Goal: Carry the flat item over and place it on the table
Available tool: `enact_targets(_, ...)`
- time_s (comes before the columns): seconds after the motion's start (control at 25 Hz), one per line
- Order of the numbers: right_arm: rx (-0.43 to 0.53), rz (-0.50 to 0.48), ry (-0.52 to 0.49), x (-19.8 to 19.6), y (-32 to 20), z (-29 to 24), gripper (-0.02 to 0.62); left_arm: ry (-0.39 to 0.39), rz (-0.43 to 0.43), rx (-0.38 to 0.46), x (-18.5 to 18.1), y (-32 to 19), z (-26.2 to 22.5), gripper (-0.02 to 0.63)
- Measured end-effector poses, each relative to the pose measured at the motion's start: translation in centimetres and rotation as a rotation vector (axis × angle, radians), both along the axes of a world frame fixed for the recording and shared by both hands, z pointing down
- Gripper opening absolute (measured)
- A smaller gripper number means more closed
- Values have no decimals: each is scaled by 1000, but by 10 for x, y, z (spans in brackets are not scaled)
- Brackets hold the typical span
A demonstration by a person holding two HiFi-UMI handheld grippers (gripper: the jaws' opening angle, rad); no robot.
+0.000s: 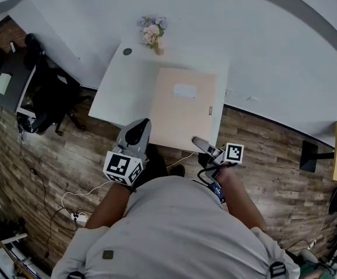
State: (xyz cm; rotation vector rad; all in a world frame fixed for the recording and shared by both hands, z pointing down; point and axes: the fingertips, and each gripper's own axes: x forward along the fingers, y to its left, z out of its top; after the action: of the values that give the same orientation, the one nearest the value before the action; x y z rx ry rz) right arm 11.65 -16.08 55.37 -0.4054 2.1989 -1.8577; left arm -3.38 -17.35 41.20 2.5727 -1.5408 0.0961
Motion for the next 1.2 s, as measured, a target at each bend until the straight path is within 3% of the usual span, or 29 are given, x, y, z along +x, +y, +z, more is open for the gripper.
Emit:
enact_targets(0.52, -13, 5, 43, 9, -51, 12, 304, 13, 10, -16, 6, -61, 12, 0)
enact_targets(1.2, -143, 7, 140, -28, -131, 85, 308, 2, 12, -172, -41, -144, 68, 0)
